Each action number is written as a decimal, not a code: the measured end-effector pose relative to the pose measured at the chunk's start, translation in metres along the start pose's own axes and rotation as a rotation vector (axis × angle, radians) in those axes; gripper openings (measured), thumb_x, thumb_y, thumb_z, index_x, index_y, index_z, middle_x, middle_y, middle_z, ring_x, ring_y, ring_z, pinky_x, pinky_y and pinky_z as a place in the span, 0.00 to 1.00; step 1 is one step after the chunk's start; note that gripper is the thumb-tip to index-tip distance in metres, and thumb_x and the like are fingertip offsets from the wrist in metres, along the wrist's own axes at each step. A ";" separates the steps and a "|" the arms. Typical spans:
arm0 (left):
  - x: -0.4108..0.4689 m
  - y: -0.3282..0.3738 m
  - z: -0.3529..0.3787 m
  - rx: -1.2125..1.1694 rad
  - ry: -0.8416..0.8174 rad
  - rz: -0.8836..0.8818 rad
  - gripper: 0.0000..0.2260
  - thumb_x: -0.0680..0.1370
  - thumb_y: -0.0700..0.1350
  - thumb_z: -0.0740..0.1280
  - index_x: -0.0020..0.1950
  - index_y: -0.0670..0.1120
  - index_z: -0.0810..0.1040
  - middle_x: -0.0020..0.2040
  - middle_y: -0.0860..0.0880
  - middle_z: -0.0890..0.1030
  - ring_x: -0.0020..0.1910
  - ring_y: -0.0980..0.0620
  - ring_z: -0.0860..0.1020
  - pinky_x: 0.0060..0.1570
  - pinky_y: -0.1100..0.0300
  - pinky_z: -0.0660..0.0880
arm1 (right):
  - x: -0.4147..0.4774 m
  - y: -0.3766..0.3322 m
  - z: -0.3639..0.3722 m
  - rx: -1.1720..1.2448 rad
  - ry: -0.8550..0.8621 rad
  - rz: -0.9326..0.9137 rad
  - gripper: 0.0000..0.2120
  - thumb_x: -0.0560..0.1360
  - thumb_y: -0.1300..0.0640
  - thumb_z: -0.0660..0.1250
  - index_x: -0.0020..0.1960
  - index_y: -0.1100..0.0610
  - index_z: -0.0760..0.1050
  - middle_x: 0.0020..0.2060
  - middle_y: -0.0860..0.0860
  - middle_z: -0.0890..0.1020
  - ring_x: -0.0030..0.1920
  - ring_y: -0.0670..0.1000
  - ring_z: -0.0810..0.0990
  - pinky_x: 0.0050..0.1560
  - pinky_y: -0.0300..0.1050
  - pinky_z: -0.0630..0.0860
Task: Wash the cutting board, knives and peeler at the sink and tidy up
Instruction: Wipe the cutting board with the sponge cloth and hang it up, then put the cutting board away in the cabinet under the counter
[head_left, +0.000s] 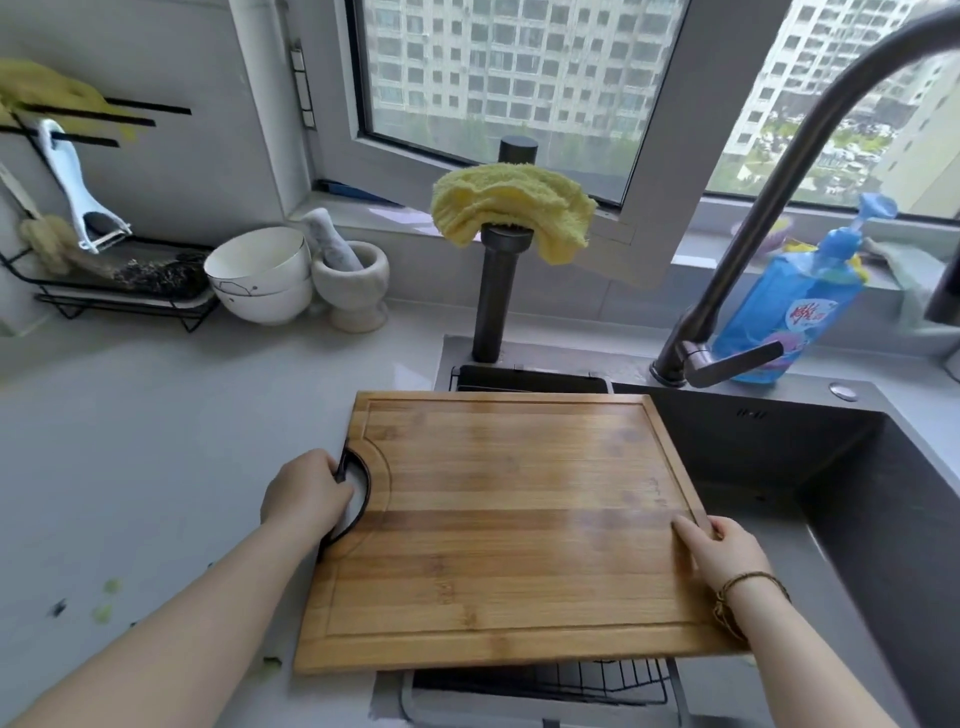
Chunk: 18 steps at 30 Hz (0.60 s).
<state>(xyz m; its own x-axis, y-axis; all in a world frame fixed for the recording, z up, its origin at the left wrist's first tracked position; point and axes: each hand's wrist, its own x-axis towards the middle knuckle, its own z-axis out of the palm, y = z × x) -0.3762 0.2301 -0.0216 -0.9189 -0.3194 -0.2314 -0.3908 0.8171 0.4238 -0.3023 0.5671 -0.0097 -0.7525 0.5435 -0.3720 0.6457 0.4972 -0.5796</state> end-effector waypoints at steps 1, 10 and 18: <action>0.000 0.000 0.000 0.005 0.011 0.000 0.08 0.75 0.40 0.62 0.52 0.43 0.76 0.51 0.44 0.78 0.44 0.48 0.71 0.40 0.59 0.66 | 0.000 0.001 0.000 0.030 0.007 -0.005 0.20 0.77 0.51 0.61 0.63 0.63 0.70 0.55 0.60 0.77 0.48 0.55 0.72 0.51 0.47 0.69; -0.031 -0.019 -0.026 -0.194 0.196 -0.068 0.07 0.73 0.38 0.65 0.49 0.42 0.78 0.50 0.44 0.80 0.44 0.46 0.72 0.41 0.60 0.66 | -0.020 -0.008 0.001 0.097 0.010 -0.151 0.19 0.77 0.54 0.61 0.65 0.62 0.69 0.48 0.55 0.74 0.48 0.53 0.69 0.49 0.46 0.65; -0.137 -0.100 -0.082 -0.370 0.561 -0.357 0.08 0.71 0.38 0.68 0.49 0.40 0.80 0.47 0.43 0.80 0.43 0.47 0.72 0.43 0.60 0.66 | -0.060 -0.075 0.020 0.047 -0.252 -0.534 0.21 0.77 0.55 0.61 0.68 0.61 0.66 0.56 0.59 0.76 0.47 0.52 0.69 0.48 0.43 0.64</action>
<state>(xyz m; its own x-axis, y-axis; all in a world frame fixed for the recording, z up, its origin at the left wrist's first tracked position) -0.2152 0.1523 0.0398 -0.5839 -0.8113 0.0284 -0.5711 0.4353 0.6959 -0.3081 0.4835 0.0410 -0.9831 0.0458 -0.1771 0.1666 0.6241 -0.7634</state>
